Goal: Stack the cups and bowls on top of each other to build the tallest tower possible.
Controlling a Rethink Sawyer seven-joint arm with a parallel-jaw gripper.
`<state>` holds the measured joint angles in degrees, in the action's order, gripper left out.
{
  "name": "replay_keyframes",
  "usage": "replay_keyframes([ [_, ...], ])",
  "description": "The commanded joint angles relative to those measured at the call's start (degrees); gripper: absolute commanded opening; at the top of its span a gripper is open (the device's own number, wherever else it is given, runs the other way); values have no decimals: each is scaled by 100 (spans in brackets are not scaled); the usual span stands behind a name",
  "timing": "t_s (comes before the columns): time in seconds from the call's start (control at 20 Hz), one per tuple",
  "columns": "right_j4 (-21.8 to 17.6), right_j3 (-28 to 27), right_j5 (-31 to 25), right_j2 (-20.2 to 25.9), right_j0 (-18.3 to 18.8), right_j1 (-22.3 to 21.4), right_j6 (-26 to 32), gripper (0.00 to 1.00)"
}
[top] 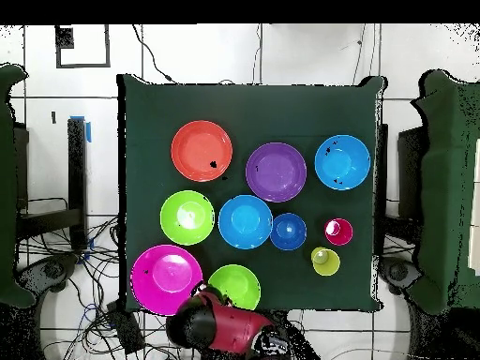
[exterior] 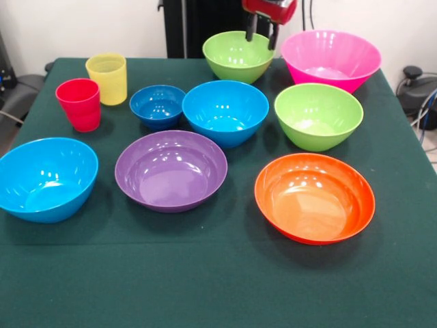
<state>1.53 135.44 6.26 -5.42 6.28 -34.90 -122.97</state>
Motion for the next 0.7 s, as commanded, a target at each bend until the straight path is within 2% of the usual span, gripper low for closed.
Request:
replay_keyframes([
  [0.05, 466, -808, -389, 517, -155, 284, -890, 100],
  [0.35, 622, -824, -222, 530, -202, 352, -992, 100],
  [0.7, 864, -767, -335, 453, -321, 286, -1071, 100],
])
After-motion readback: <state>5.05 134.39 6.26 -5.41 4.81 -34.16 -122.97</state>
